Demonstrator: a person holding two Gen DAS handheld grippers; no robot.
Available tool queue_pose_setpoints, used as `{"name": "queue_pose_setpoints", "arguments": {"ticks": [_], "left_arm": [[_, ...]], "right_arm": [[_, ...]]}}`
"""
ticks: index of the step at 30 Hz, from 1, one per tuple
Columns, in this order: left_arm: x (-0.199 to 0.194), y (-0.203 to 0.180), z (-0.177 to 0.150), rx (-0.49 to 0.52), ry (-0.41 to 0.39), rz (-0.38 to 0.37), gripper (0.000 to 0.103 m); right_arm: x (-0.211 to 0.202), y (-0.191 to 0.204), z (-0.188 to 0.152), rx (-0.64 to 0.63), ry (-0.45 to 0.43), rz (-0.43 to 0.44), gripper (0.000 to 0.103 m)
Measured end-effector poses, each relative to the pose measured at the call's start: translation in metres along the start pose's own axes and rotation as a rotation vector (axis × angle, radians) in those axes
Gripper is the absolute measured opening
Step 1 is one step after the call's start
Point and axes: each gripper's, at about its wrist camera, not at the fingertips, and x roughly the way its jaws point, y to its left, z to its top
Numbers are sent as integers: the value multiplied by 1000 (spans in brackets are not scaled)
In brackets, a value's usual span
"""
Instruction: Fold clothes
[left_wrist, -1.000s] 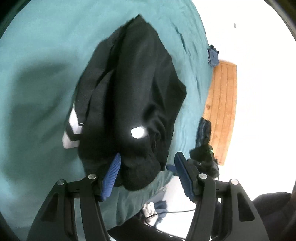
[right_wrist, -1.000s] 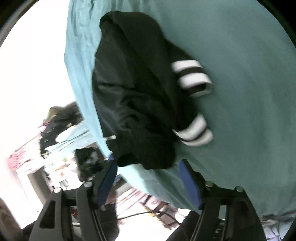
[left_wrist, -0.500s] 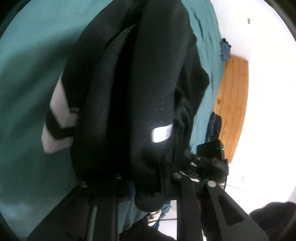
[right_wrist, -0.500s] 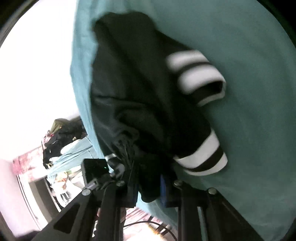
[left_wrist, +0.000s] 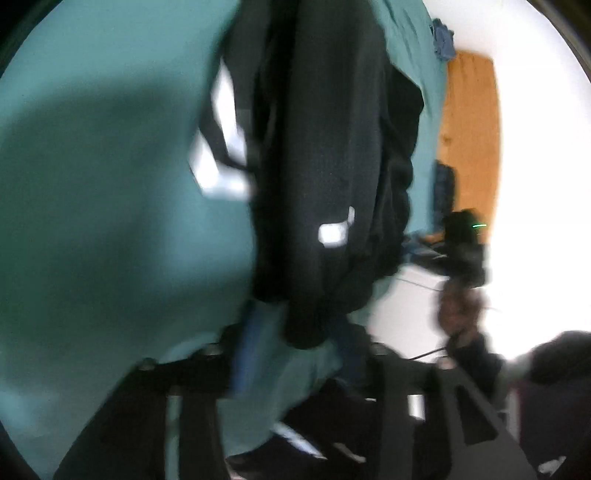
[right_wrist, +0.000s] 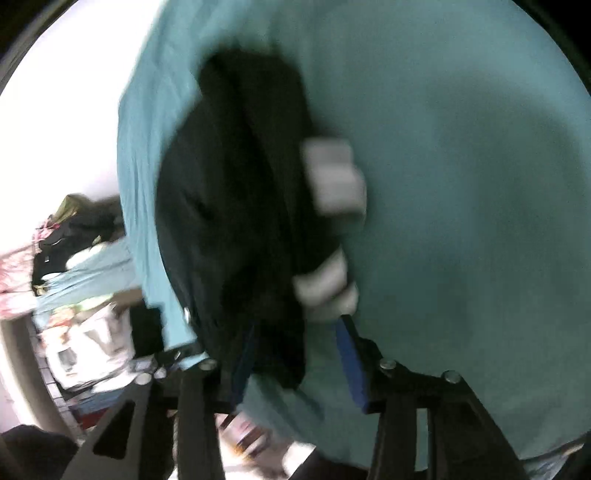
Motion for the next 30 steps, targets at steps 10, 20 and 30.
{"name": "queue_pose_setpoints", "arguments": {"ticks": [10,20,30], "left_arm": [[-43,-42,150,16,-313,27,64],[-17,-40,181,83,-165,-75,10],[-38,-31,161,4,-174,-119,38]], "right_arm": [[9,86,108,-328,-208,-240,59],[21,12,141,-54,-229,63,7],[3,-11,127,1,-160,149,38]]}}
